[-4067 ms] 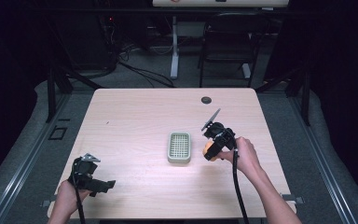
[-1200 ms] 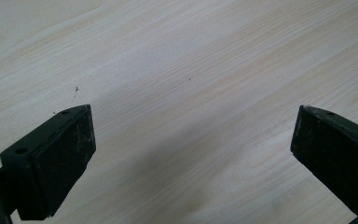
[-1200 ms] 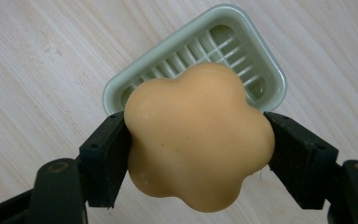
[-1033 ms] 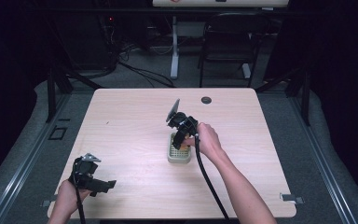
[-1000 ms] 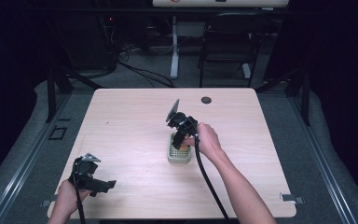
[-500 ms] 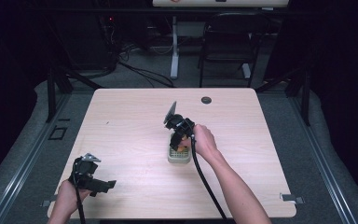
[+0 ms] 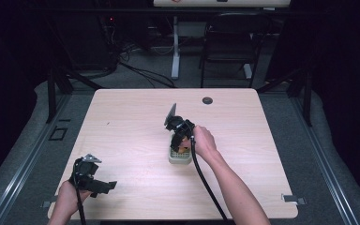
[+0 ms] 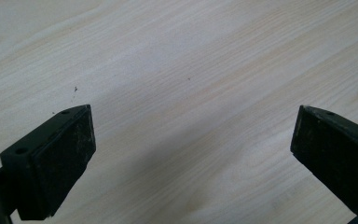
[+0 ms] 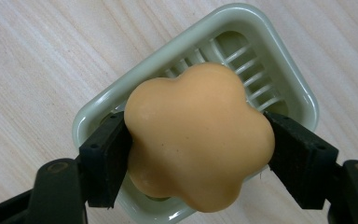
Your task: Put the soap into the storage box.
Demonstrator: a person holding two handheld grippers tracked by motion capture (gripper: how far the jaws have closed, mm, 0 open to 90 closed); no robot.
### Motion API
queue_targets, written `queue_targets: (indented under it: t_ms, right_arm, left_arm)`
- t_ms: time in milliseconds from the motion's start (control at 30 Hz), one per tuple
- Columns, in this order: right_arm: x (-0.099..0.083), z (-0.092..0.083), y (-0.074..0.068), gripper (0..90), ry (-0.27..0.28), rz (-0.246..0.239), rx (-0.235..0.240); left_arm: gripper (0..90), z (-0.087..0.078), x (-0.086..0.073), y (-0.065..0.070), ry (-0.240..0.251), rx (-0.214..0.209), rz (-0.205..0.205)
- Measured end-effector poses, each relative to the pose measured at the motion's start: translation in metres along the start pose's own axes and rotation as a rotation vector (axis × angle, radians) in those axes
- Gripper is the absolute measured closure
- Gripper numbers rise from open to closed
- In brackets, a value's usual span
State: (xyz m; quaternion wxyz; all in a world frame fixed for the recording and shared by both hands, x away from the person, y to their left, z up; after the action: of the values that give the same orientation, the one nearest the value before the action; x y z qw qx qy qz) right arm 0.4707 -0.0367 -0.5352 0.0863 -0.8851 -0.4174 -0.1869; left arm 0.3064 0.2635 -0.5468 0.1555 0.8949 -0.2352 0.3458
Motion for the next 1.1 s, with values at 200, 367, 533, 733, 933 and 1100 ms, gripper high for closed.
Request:
queue_targets:
  t_ms: [200, 367, 533, 733, 933, 1100]
  right_arm:
    - [0.0, 0.004, -0.001, 26.3, -0.006, -0.004, -0.003]
    - [-0.002, 0.01, -0.002, 26.2, -0.01, 0.001, 0.0]
    - [-0.003, 0.01, -0.001, 25.8, 0.001, 0.006, 0.005]
    - [-0.005, 0.005, 0.0, 16.8, 0.027, 0.009, 0.021]
    - [-0.005, -0.008, 0.002, 13.1, 0.061, 0.013, 0.033]
    - [-0.007, -0.022, 0.001, 8.4, 0.086, 0.003, 0.04]
  left_arm:
    - [0.2, 0.0, 0.0, 0.0, 0.0, 0.002, 0.0]
    - [0.2, 0.0, 0.0, -0.001, 0.0, 0.002, 0.002]
    - [0.2, 0.0, 0.0, 0.0, 0.001, 0.0, -0.001]
    - [0.2, 0.0, 0.0, 0.0, 0.0, 0.001, 0.0]
    - [0.1, 0.0, 0.0, 0.0, 0.0, 0.001, 0.0]
    - [0.2, 0.0, 0.0, 0.0, 0.0, 0.001, 0.0]
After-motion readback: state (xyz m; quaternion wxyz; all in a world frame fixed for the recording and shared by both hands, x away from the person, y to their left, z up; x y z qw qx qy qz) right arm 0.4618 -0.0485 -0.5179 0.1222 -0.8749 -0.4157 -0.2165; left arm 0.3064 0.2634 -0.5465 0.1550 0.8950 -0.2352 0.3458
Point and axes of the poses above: each handheld gripper's, and its own axes: z roughly forward along the jaws, x roughly out of its top, y roughly to its right, the point moved 2 cm from there along z, roughly forward along the jaws, and after that the axes turned 15 degrees about y, right-handed, at the moved point
